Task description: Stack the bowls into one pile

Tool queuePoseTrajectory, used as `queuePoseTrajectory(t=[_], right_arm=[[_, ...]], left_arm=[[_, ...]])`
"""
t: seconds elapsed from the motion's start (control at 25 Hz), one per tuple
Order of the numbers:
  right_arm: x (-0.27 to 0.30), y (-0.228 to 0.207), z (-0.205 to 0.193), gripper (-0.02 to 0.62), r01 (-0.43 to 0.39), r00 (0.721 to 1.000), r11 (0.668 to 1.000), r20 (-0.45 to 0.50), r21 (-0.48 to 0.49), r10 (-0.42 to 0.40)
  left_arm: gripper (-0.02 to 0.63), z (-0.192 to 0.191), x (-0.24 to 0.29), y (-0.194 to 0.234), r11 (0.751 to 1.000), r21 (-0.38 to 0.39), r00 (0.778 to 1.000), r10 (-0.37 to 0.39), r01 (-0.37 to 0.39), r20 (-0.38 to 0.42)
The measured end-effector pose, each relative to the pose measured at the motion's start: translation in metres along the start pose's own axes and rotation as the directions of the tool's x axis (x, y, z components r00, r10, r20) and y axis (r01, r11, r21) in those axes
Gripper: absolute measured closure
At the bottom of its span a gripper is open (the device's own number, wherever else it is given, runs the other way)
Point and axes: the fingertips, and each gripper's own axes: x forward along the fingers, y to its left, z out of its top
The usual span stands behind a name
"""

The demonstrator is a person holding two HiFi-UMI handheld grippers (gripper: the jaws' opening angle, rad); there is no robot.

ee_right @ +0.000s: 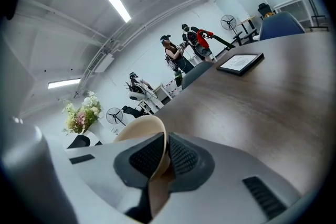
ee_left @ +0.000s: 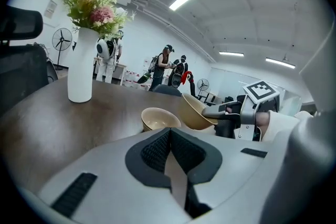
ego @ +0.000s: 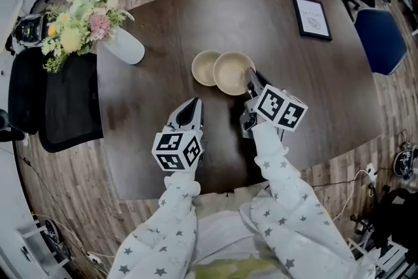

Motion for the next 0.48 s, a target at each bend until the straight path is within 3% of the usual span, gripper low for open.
queuePoseTrajectory(t=[0.48], right_arm=[[0.052,0.036,-0.018,0.554,-0.032,0.999,0.995,-0.047,-0.098,0.027]], left_arm=[[0.581,0.000,-0.020,0.048,0.996,-0.039,0.997,0.079,-0.079,0.003]])
